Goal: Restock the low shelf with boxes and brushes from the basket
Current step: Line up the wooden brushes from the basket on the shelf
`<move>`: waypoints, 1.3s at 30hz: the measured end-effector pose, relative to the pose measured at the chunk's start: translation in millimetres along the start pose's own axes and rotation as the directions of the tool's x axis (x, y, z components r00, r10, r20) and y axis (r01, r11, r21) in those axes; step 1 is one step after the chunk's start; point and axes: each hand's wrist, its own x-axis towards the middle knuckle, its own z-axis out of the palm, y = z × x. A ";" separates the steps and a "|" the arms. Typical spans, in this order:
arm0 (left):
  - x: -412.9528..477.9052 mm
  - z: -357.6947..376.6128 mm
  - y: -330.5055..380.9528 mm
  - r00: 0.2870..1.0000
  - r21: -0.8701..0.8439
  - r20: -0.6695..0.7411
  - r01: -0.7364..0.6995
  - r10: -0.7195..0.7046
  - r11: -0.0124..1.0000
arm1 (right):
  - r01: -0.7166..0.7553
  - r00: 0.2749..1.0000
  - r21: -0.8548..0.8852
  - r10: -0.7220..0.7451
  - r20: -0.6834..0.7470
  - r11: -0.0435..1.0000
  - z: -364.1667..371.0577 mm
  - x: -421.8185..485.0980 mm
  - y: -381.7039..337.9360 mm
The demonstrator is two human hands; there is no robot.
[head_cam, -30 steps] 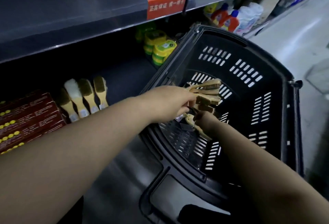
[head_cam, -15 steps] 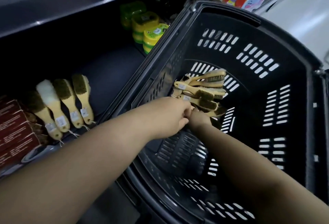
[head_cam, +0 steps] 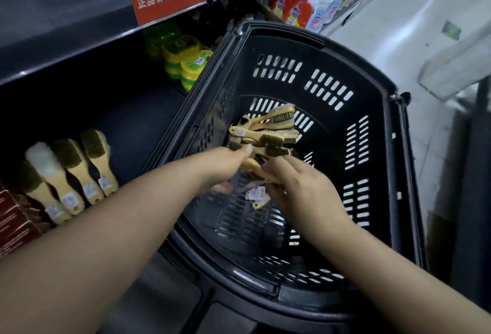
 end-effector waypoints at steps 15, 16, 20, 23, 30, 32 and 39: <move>3.5 -4.1 -12.5 0.965 0.014 -0.189 -0.185 0.185 0.983 | 0.006 0.536 0.022 -0.022 0.844 1.000 52.0 6.8 24.5; 3.3 -3.9 -12.5 0.960 0.042 -0.199 -0.194 0.198 0.980 | -0.033 0.469 -0.065 0.073 0.880 0.997 61.7 13.9 36.2; 4.4 -6.0 -14.2 0.935 0.157 -0.271 -0.190 0.227 0.969 | -0.217 0.461 -0.238 0.314 0.830 0.947 107.7 35.6 82.5; 2.4 -5.4 -10.9 0.942 0.093 -0.232 -0.227 0.243 0.969 | -0.550 0.481 -0.171 0.478 0.735 0.817 146.6 43.7 109.9; -5.7 -1.6 -13.2 0.965 -0.207 -0.103 -0.257 0.240 0.944 | -0.851 0.427 0.093 0.578 0.696 0.517 211.7 41.1 118.5; -6.5 -2.2 -12.9 0.969 -0.228 -0.089 -0.246 0.231 0.942 | -0.885 0.364 0.038 0.639 0.678 0.464 211.9 31.7 121.6; -7.0 -4.2 -14.8 0.972 -0.262 -0.073 -0.234 0.223 0.936 | -0.932 0.363 0.242 0.666 0.652 0.272 139.7 45.1 110.7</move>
